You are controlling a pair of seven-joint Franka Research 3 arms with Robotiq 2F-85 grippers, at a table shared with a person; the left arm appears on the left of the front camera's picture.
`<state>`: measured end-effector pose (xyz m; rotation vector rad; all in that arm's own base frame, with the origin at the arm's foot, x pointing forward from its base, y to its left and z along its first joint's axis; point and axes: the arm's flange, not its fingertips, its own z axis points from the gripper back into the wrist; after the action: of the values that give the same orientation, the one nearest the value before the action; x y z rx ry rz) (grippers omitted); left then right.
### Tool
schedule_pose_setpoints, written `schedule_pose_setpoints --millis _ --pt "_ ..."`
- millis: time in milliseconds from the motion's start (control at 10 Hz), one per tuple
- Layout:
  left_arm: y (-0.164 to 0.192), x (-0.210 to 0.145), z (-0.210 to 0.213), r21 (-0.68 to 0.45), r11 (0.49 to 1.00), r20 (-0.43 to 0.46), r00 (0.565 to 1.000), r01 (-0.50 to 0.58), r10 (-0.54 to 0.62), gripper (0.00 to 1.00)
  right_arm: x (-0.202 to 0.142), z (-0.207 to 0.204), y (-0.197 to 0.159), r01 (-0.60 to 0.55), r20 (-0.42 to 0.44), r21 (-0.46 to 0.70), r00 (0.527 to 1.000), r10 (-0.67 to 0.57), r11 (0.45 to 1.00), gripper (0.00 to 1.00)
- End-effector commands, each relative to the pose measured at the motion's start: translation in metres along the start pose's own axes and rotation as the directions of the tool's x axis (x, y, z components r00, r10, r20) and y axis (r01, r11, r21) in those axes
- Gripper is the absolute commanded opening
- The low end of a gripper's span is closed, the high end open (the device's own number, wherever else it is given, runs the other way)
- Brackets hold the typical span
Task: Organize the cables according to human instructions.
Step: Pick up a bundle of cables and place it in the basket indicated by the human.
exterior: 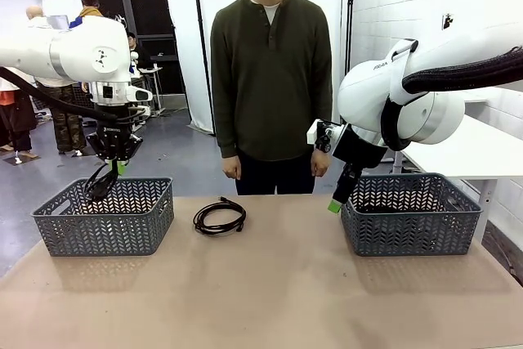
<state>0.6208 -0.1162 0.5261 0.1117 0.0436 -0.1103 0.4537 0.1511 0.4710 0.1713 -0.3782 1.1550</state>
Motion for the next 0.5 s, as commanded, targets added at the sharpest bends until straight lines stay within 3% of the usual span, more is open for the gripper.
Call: schedule_pose_setpoints --millis 0,400 --pt "0.0051 0.0018 -0.008 -0.012 0.999 0.039 0.998 -0.038 0.039 0.0 -0.0005 -0.0014 -0.0001 0.003 0.003 -0.003 1.0 -0.003 1.0 1.0" --pt "0.0098 0.0034 -0.0138 -0.04 0.996 0.054 0.995 -0.083 0.085 0.0 -0.0005 -0.0014 -0.0001 0.003 0.003 -0.003 1.0 -0.003 1.0 1.0"
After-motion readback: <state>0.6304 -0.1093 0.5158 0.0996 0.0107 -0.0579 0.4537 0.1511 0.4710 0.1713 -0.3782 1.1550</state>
